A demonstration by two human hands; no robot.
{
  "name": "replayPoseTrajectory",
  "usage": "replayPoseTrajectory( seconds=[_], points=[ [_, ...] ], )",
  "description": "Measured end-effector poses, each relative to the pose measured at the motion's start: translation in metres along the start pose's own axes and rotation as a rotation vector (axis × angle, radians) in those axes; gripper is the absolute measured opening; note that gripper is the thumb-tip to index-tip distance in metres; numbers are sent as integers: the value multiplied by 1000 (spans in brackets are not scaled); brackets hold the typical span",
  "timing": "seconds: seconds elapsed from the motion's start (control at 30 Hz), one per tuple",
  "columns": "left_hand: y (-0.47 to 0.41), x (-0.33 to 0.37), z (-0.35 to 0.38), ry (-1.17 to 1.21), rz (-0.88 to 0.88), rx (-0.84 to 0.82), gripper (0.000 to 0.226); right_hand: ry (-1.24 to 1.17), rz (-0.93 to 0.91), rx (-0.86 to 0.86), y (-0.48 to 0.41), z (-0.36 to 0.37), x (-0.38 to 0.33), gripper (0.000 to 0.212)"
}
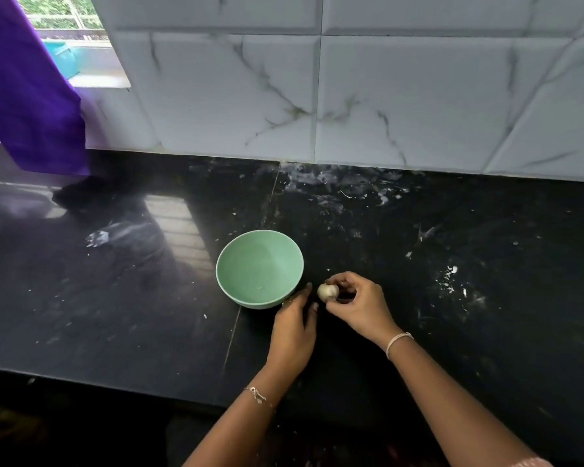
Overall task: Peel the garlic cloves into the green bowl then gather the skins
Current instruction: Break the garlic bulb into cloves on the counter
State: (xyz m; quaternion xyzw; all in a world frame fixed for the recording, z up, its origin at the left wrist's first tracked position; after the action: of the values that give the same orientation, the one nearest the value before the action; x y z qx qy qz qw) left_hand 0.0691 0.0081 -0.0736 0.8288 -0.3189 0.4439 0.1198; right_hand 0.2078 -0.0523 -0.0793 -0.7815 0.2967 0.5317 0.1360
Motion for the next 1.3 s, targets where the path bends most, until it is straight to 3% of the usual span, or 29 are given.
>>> replayPoseTrajectory(
  seconds=[0.33, 1.1, 1.3],
  points=[
    [-23, -14, 12, 230, -84, -3, 32, -185, -12, 34, 6, 3, 9, 31],
    [-31, -13, 10, 91, 173, 122, 23, 171, -365, 257, 15, 3, -8, 24],
    [-39, -14, 11, 84, 204, 132, 24, 242, -384, 288, 14, 1, -10, 25]
  ],
)
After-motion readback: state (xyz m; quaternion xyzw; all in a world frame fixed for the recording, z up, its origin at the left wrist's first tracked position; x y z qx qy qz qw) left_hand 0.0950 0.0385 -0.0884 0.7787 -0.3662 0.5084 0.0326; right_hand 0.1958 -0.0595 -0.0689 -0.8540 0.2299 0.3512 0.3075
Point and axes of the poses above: each hand's wrist, its own y-axis away from the middle knuckle, its own z-axis out of the palm, x = y × z, the point moved 9 cm from there along -y, towards the middle knuckle, and after that the axes turned 4 degrees about z, right-handed, at the moved point
